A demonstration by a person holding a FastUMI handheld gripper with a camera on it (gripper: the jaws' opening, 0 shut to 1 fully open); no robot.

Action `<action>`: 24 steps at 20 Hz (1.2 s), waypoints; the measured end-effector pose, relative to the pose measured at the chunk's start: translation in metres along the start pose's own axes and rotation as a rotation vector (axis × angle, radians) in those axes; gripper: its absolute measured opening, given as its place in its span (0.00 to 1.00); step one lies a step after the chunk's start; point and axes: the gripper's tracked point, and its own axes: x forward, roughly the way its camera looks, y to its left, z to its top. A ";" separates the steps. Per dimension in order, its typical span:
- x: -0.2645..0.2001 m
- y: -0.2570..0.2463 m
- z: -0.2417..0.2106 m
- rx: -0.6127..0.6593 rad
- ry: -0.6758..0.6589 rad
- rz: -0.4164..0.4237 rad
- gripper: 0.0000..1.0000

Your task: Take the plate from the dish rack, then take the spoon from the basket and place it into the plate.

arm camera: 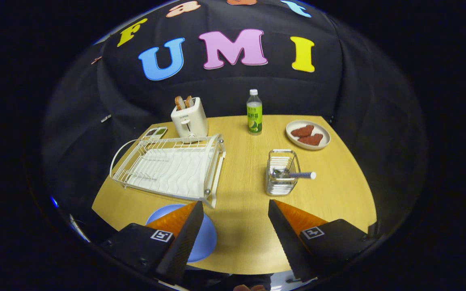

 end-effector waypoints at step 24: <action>0.109 -0.126 -0.022 -0.130 0.187 0.022 0.14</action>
